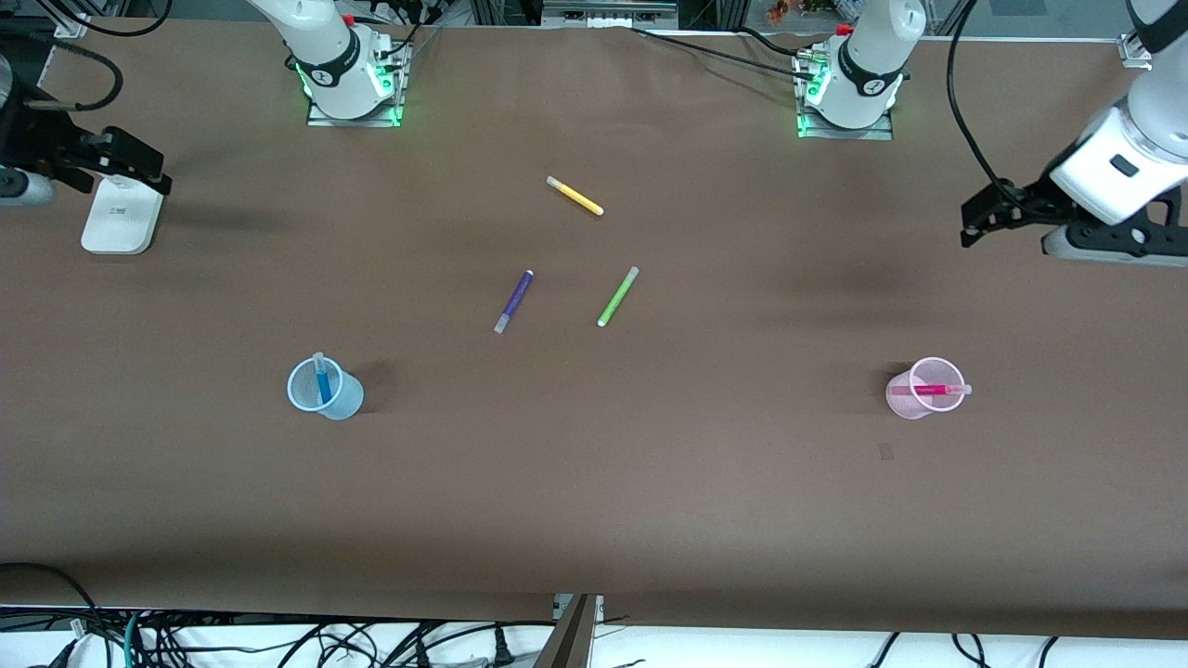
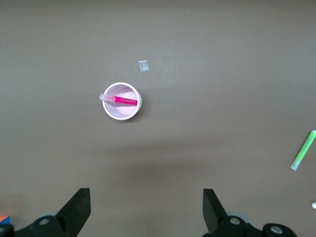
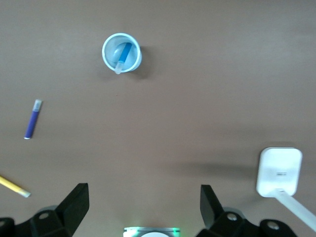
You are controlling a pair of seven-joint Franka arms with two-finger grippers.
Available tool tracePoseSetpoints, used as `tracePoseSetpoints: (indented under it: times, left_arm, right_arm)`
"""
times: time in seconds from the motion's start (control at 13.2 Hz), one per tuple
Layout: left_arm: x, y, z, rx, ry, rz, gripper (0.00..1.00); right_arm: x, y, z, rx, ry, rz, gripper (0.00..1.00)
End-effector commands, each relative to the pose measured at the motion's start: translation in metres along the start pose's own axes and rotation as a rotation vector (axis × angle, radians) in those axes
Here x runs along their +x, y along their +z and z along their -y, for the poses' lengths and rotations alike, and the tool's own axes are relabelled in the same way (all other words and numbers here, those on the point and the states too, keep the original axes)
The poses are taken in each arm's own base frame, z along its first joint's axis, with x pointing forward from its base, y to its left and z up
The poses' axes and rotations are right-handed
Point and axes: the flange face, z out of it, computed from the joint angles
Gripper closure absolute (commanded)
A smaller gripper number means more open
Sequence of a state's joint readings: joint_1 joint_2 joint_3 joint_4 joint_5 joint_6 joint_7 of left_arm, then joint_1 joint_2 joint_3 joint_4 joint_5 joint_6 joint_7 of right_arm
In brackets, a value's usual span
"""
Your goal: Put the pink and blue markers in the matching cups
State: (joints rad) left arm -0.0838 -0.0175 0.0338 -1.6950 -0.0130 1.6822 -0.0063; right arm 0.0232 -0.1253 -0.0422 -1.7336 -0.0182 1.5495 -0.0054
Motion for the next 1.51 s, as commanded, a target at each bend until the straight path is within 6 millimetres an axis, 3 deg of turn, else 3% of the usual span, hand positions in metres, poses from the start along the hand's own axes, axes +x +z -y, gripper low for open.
tracePoseSetpoints:
  times: [0.0,0.23,0.45,0.76,1.44]
  left_arm:
    - [0.002,-0.011,0.003,-0.006,0.010,-0.034,0.00]
    - [-0.004,-0.013,0.001,0.026,0.009,-0.002,0.00]
    - [-0.007,-0.017,-0.013,0.061,0.042,0.013,0.00]
    - [-0.007,-0.017,-0.006,0.042,0.027,0.018,0.00]
    - [-0.008,-0.017,-0.009,0.044,0.031,0.027,0.00]
  right_arm:
    - [0.000,-0.016,-0.001,-0.033,-0.019,-0.032,0.01]
    - [0.008,-0.007,0.005,-0.037,-0.033,-0.013,0.01]
    - [0.013,-0.012,0.006,-0.032,-0.034,0.007,0.01]
    - [0.014,-0.013,0.007,-0.031,-0.032,0.007,0.01]
    - [0.016,-0.011,0.008,-0.031,-0.032,0.010,0.01]
